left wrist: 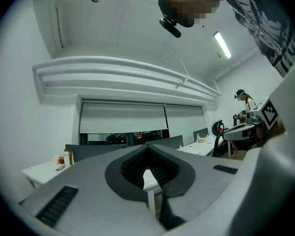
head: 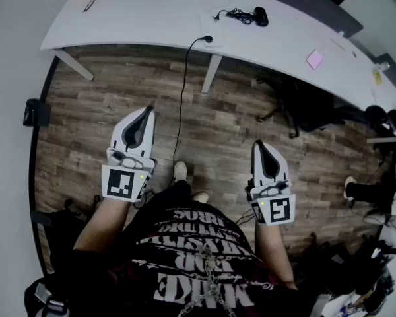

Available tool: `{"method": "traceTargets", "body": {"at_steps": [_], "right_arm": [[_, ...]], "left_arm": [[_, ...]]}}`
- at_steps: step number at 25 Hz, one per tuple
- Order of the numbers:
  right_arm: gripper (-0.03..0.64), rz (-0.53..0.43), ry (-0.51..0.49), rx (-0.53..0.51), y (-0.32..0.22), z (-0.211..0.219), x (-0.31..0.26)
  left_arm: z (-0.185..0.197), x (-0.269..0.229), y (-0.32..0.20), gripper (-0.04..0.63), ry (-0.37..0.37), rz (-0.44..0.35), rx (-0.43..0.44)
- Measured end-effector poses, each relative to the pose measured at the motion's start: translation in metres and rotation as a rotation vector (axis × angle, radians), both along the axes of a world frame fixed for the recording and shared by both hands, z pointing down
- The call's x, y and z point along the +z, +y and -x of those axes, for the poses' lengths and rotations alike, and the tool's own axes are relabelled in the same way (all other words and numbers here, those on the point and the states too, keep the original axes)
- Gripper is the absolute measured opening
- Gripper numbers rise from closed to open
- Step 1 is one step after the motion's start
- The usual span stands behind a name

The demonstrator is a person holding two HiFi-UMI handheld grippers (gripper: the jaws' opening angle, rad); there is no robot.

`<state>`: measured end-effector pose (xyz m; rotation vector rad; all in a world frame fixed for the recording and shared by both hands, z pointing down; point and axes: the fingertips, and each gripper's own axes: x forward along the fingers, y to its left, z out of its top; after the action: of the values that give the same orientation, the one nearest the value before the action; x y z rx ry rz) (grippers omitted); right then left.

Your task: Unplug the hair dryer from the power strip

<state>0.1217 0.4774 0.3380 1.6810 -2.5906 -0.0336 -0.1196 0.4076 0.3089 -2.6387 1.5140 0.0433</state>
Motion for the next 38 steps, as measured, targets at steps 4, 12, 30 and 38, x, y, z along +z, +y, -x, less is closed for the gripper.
{"method": "traceTargets", "body": {"at_steps": [4,12,30,38], "right_arm": [[0.031,-0.012,0.006,-0.010,-0.017,0.015,-0.005],[0.031,-0.053,-0.005,0.007,-0.050,0.036,-0.034],[0.031,0.014,0.002,0.055,-0.054,0.012,-0.038],[0.031,0.029,-0.044,0.035,-0.067,0.018,-0.022]], "left_arm": [[0.015,-0.004,-0.018,0.020,0.010,-0.007,-0.001],[0.042,-0.010,-0.052,0.020,0.033,-0.037,0.027],[0.090,0.019,-0.056,0.020,0.083,0.042,-0.085],[0.082,0.027,-0.059,0.020,0.044,0.067,-0.079]]}}
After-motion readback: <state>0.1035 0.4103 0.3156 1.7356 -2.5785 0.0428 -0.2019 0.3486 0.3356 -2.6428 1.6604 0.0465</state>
